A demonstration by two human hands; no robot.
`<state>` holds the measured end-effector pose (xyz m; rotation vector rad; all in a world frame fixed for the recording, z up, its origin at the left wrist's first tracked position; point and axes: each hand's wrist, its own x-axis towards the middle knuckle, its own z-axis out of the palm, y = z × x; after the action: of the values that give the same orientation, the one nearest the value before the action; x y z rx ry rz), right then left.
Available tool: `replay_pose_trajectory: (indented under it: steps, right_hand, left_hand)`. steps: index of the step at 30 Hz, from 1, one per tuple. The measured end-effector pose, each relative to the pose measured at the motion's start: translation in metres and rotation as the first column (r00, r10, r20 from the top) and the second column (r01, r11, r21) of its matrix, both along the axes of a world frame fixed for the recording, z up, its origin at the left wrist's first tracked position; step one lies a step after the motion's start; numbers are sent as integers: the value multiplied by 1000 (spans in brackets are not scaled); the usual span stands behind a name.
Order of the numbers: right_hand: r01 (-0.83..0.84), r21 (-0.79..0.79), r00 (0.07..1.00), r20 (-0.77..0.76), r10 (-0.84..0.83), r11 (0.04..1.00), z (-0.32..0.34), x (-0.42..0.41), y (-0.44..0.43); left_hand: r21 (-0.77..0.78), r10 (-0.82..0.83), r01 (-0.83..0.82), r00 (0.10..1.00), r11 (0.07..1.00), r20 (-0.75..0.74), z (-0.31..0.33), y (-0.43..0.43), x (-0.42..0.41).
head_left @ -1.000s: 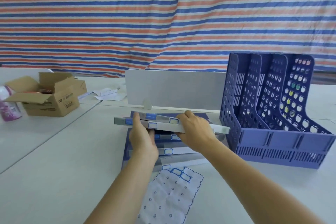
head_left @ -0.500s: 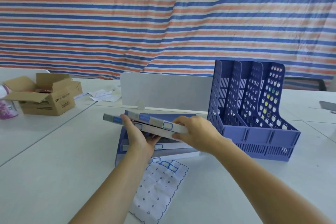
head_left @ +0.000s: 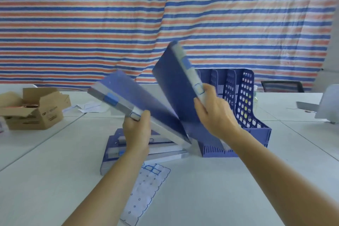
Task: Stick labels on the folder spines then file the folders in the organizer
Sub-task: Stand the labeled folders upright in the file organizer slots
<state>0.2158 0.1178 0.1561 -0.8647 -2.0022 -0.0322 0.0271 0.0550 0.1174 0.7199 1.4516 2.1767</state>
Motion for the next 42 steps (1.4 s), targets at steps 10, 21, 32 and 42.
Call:
replay_pose_trajectory:
  steps: [10,21,32,42]
  right_hand:
    - [160,-102,923,-337,-186,982,16,91,9]
    - [259,-144,890,-348,-294,955,21,123,53]
    - [239,-233,910,-285,-301,943,23,90,129]
    - [282,-207,871,-355,-340,937,-3,72,155]
  left_hand:
    - [143,-17,88,898,986,-439,46,17,86]
    - [65,-25,58,909,996,-416,50,82,121]
    - [87,89,-49,835,995,-543,78,127,118]
    - [160,200,-127,748,979,-632,46,140,116]
